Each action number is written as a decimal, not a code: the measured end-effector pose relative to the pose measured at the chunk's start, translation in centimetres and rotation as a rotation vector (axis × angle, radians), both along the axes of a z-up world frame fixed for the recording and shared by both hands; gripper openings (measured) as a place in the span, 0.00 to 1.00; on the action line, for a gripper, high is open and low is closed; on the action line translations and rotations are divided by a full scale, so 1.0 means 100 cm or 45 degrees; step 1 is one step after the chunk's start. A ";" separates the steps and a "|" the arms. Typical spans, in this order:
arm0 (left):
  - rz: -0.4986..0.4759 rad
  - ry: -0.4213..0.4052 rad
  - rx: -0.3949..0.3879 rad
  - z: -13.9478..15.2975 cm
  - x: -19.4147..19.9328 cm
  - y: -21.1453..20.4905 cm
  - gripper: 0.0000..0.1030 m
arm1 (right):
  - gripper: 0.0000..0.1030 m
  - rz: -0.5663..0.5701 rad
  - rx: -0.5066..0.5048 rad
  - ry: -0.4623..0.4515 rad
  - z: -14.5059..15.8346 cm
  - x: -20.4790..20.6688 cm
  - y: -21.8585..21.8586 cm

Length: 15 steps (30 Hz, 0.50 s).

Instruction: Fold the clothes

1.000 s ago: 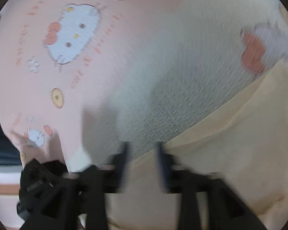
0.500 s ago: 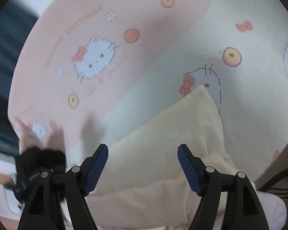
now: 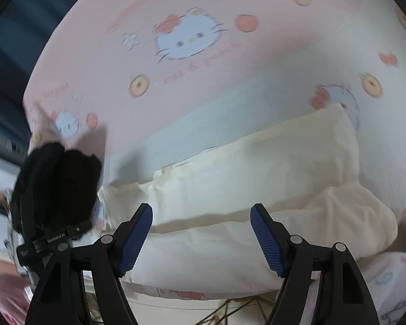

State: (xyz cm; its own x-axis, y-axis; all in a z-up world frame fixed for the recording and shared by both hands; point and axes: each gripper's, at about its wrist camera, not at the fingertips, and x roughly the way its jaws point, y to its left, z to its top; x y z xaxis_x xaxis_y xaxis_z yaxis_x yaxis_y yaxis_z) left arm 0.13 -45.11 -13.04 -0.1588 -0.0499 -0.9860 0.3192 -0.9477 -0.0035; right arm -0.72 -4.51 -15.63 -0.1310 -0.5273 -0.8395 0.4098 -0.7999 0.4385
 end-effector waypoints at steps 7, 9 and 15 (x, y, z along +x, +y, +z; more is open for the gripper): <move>-0.071 -0.050 0.083 -0.028 -0.011 -0.032 0.79 | 0.72 0.188 0.099 0.028 -0.014 0.009 -0.062; -0.072 -0.066 0.088 -0.033 -0.014 -0.039 0.79 | 0.72 0.221 0.090 0.001 -0.024 0.010 -0.078; -0.051 -0.041 0.170 -0.046 -0.030 -0.045 0.79 | 0.72 0.262 0.126 -0.041 -0.065 0.012 -0.126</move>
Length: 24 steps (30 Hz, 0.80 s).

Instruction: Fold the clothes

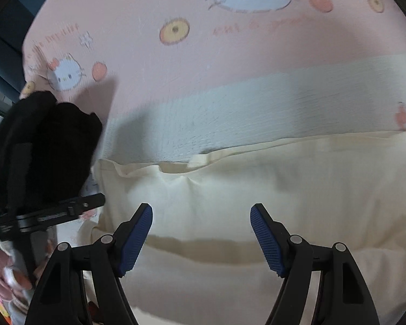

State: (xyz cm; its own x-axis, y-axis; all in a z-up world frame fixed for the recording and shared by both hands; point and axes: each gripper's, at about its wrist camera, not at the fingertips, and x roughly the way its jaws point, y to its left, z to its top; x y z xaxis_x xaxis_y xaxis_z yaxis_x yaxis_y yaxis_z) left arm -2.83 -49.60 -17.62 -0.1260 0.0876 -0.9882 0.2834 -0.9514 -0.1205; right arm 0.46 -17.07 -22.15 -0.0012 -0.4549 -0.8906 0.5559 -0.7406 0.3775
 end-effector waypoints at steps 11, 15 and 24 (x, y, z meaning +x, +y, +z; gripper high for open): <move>-0.010 -0.025 -0.165 -0.020 -0.014 0.009 0.79 | 0.72 0.026 0.109 0.044 -0.046 -0.009 -0.037; 0.045 -0.040 -0.186 -0.029 -0.023 0.004 0.72 | 0.49 0.002 0.112 0.127 -0.048 -0.016 -0.040; 0.146 -0.045 -0.212 -0.029 -0.039 0.005 0.72 | 0.39 -0.024 0.088 0.156 -0.050 -0.031 -0.043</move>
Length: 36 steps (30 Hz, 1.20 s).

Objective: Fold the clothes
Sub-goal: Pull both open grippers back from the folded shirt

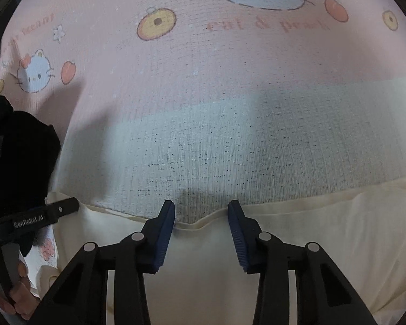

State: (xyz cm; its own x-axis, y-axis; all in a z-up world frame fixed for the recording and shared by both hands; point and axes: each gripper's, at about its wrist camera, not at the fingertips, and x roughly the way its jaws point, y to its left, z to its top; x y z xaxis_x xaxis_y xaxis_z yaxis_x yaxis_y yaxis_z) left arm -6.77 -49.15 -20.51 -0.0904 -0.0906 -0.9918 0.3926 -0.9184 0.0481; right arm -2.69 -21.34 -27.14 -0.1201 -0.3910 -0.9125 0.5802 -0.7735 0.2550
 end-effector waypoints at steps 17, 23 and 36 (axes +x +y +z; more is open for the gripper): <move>-0.265 0.099 0.003 0.111 0.044 0.050 0.72 | 0.65 0.263 0.017 0.087 0.102 0.044 0.054; -0.342 0.103 -0.129 0.118 0.086 0.052 0.72 | 0.66 0.394 0.097 0.205 0.122 0.080 0.086; -0.297 0.024 -0.408 0.107 0.167 0.070 0.72 | 0.66 0.244 0.168 0.282 0.114 0.099 0.173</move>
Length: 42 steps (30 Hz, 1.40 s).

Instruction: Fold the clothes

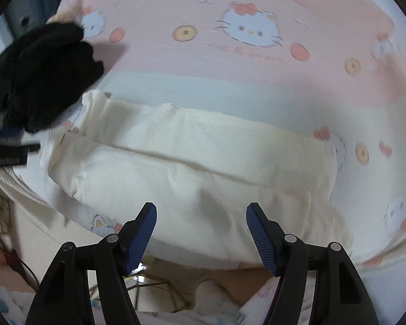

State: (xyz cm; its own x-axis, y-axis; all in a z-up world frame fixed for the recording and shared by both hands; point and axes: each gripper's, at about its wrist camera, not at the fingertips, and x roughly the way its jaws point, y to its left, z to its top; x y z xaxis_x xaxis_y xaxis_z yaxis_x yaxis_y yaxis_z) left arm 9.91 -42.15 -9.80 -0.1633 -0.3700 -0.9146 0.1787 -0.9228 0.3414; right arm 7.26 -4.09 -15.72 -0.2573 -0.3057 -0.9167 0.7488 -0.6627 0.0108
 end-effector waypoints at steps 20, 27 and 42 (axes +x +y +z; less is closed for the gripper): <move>-0.523 -0.046 -0.360 -0.035 0.035 0.033 0.72 | 0.73 0.146 0.336 0.309 -0.016 0.037 0.030; -1.022 -0.026 -0.576 -0.051 0.048 0.082 0.72 | 0.74 0.728 0.714 0.594 -0.057 0.079 0.001; -1.351 -0.038 -0.742 -0.056 0.081 0.125 0.72 | 0.74 1.026 1.028 0.723 -0.115 0.081 0.000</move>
State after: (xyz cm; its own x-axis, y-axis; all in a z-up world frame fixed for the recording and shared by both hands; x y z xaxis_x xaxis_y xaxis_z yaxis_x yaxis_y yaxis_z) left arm 17.98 -29.63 -15.45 -0.6172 -0.4226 -0.6637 -0.5884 -0.3120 0.7459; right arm 15.36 -4.12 -27.22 -0.6749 0.0330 -0.7371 0.7078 0.3114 -0.6341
